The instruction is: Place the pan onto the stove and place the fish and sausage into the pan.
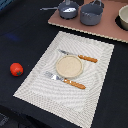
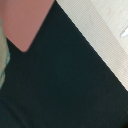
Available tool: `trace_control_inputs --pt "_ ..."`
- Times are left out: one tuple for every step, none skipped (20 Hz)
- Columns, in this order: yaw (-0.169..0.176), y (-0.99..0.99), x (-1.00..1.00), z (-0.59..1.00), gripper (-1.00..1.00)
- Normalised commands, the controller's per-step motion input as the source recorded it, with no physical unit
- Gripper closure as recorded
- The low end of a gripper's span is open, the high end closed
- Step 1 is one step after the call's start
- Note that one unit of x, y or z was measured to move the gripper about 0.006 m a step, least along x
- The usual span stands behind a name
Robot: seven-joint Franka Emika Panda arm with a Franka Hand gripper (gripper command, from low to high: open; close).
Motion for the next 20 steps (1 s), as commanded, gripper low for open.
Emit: trace_control_inputs --pt "-0.002 -0.83 -0.25 -0.03 -1.0" --pt "-0.019 -0.8 -0.26 -0.05 -1.0" --pt "-0.027 -0.76 -0.29 -0.06 -1.0" --pt "-0.028 -0.75 -0.31 -0.07 -1.0" --pt "-0.028 -0.73 -0.31 -0.09 -1.0" --pt "-0.02 -0.75 -0.31 -0.08 -1.0" --pt "-0.011 -0.77 -0.31 -0.06 -1.0" --pt "0.0 -0.79 -0.31 -0.04 -1.0" --pt "0.0 -0.81 -0.3 -0.05 -1.0" --pt "0.0 -0.82 -0.29 -0.04 -1.0" --pt "0.0 -0.81 -0.29 -0.06 -1.0" --pt "-0.005 -0.8 -0.29 -0.09 -1.0" --pt "-0.02 -0.79 -0.27 -0.11 -1.0" --pt "-0.021 -0.79 -0.27 -0.11 -1.0" --pt "-0.016 -0.8 -0.27 -0.11 -1.0" --pt "-0.009 -0.81 -0.27 -0.1 -1.0" --pt "-0.002 -0.82 -0.26 -0.09 -1.0" --pt "0.0 -0.83 -0.26 -0.1 -1.0" --pt "-0.003 -0.81 -0.25 -0.13 -1.0" --pt "-0.007 -0.79 -0.25 -0.14 -1.0"
